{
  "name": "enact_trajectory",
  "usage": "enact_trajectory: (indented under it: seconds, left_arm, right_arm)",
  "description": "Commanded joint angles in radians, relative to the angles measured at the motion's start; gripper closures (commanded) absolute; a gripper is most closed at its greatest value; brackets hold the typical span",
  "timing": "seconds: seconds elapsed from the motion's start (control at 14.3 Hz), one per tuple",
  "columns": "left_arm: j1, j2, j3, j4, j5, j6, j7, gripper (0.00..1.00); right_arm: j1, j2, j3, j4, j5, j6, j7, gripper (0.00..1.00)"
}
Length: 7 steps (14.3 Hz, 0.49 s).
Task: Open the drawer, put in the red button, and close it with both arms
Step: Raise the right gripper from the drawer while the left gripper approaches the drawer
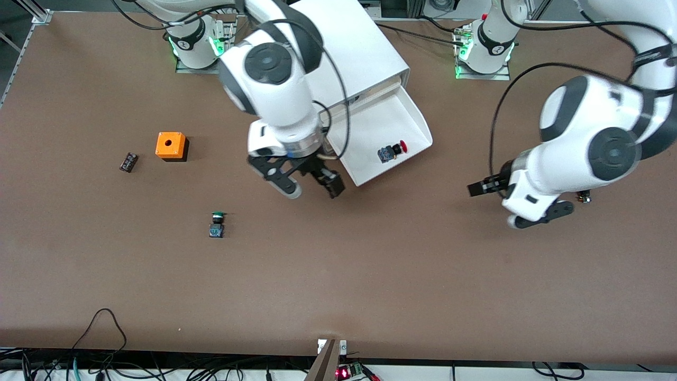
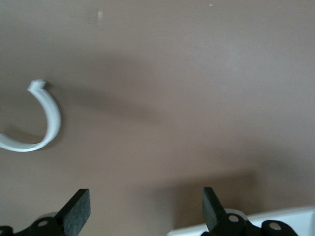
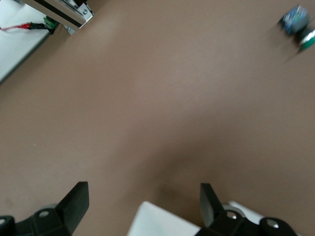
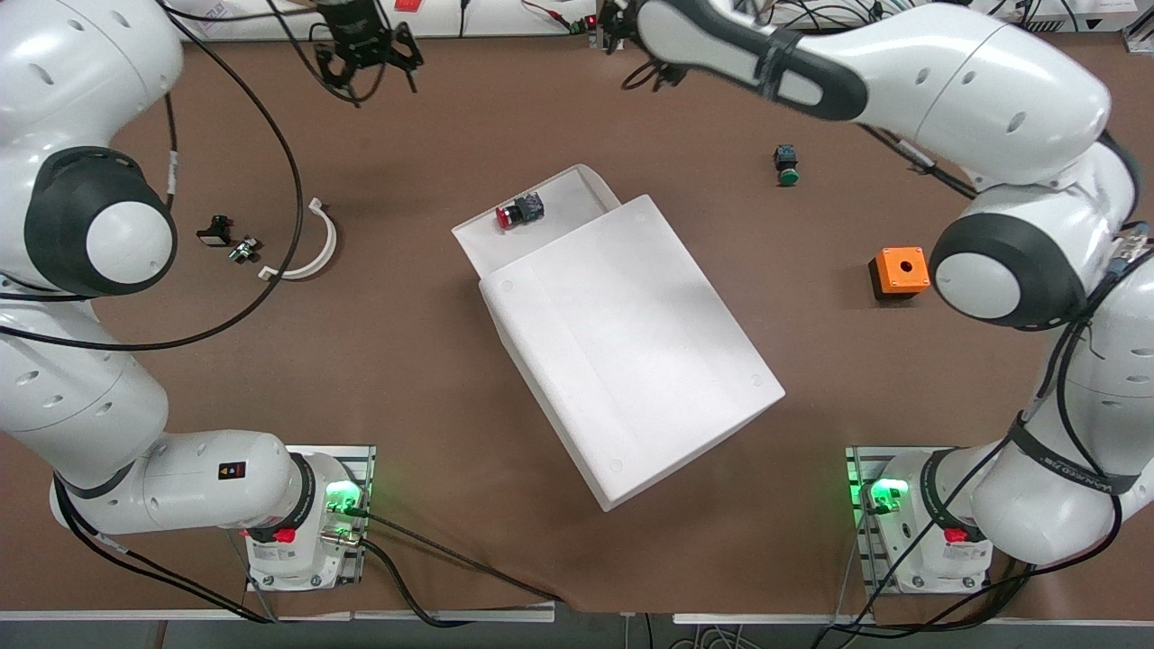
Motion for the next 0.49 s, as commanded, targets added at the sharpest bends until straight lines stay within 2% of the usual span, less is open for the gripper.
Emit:
enact_trajectory:
  seconds: [0.0,0.21,0.42]
  left_arm:
    - [-0.036,-0.005,0.000,-0.093,0.031,0.160,-0.096,0.00]
    - [-0.062,0.021,0.000,-0.142,0.031,0.274,-0.168,0.00]
    - [-0.100,0.029,0.001,-0.237,0.072,0.404,-0.280,0.00]
  right_arm:
    - [-0.118,-0.058,0.011,-0.046,0.056,-0.073,-0.253,0.00]
    - [-0.241,-0.111,0.009,-0.111,0.095,-0.104,-0.515,0.00]
    - [-0.342,-0.181,0.009,-0.222,0.101,-0.107,-0.637,0.00]
